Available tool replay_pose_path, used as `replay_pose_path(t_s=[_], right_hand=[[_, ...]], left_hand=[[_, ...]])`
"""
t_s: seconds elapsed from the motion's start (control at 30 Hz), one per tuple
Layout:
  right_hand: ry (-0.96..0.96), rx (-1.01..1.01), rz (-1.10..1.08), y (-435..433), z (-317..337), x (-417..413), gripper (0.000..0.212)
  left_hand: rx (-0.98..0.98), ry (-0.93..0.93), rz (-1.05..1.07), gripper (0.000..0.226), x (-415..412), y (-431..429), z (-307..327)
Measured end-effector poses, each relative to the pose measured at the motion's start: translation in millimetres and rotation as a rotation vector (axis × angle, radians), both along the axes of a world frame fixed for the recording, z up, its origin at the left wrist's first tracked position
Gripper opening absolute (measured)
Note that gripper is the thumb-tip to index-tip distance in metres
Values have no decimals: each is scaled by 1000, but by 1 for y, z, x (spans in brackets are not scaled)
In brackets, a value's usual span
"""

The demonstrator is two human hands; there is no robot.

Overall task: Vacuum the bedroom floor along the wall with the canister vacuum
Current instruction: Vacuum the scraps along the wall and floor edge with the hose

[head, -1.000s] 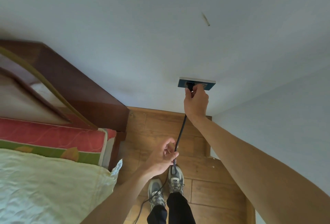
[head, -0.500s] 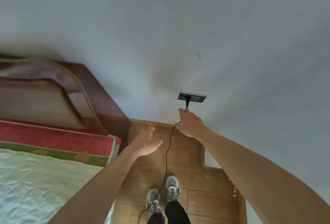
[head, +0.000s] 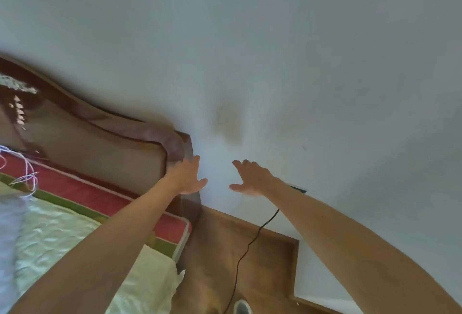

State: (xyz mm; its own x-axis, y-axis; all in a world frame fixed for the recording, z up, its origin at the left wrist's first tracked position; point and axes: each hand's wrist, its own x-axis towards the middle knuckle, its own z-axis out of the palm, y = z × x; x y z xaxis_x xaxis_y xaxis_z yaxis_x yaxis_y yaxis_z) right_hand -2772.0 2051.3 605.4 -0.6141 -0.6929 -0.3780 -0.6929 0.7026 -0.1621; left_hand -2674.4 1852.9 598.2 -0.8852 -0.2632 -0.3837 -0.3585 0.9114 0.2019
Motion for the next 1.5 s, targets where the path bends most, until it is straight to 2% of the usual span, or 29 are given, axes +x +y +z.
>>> replay_pose_path(t_s=[0.17,0.37,0.7,0.9,1.07,1.27,1.5], right_hand=[[65,-64,157,-56,57,-4,76],[83,-163,343,-112,109,4,77],[99,-212,707,-173,121,64,86],[33,-197,959,-201,121,178,86],[50,-209,1236,-215,130,298,86],[45,-212,1426,-196,136,447,84],[7,-202,1612,-146,134,615,84]], left_hand=[[-132,57,125,85,36,-44,52],[-243,72,387,83,101,-83,92],[-357,-26,763,84,246,-50,108],[-408,-90,1024,85,383,-9,113],[-418,-119,1259,87,494,46,120],[-406,-167,1484,87,624,127,114],[-394,-226,1650,86,767,220,116]])
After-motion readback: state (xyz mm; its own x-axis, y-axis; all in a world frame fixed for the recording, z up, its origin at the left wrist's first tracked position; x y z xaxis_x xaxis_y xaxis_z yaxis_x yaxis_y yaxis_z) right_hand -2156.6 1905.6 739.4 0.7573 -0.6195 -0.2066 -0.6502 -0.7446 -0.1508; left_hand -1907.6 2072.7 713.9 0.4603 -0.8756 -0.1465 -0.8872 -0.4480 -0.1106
